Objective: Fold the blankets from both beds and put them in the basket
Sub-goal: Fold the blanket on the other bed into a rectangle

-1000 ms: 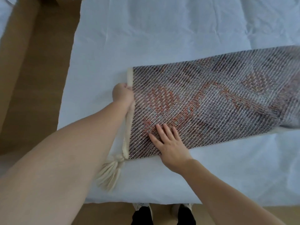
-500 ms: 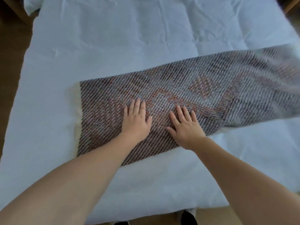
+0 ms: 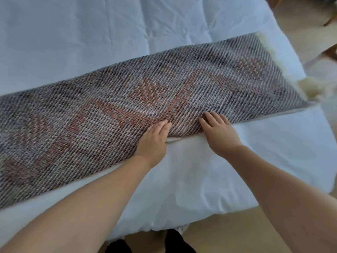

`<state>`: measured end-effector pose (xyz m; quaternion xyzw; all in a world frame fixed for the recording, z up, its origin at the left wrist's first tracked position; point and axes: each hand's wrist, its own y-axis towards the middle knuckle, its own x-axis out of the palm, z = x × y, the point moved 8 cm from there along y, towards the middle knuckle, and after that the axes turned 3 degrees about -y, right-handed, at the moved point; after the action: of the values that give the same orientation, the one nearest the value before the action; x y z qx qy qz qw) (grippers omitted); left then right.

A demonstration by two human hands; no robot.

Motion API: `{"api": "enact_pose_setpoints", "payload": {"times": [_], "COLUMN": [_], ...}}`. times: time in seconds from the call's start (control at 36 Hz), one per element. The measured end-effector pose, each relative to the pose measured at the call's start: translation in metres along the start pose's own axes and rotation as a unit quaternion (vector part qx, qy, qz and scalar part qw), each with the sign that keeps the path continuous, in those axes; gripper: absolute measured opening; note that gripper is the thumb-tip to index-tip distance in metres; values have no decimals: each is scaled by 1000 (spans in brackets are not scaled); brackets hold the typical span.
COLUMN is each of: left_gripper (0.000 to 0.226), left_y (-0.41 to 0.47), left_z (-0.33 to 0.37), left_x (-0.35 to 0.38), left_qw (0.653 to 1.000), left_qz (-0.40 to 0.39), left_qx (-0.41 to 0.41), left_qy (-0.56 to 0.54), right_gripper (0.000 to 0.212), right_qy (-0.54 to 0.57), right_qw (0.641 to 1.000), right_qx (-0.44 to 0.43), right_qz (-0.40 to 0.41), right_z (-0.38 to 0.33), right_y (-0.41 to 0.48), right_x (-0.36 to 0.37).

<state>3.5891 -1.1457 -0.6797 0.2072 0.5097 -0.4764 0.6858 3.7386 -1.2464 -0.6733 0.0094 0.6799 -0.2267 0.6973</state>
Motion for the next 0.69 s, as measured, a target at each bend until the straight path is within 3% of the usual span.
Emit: {"api": "enact_pose_setpoints", "payload": {"times": [0.08, 0.22, 0.44, 0.56, 0.69], "left_gripper": [47, 37, 55, 57, 38], "left_y": [-2, -11, 9, 25, 42], "left_z": [2, -1, 12, 24, 33], "left_x": [5, -1, 2, 7, 6], "left_qw": [998, 999, 999, 997, 996], "left_qz": [-28, 21, 36, 24, 1], "left_qx": [32, 46, -26, -69, -79], "left_qy": [35, 6, 8, 9, -45], "right_gripper": [54, 44, 34, 52, 54], "right_qy": [-3, 65, 84, 97, 109], "right_qw": [1000, 998, 996, 994, 993], "right_qx": [0, -15, -30, -16, 2], "right_qz": [-2, 4, -10, 49, 49], "right_z": [3, 1, 11, 12, 15], "right_y": [8, 8, 6, 14, 21], "right_x": [-2, 3, 16, 4, -6]}}
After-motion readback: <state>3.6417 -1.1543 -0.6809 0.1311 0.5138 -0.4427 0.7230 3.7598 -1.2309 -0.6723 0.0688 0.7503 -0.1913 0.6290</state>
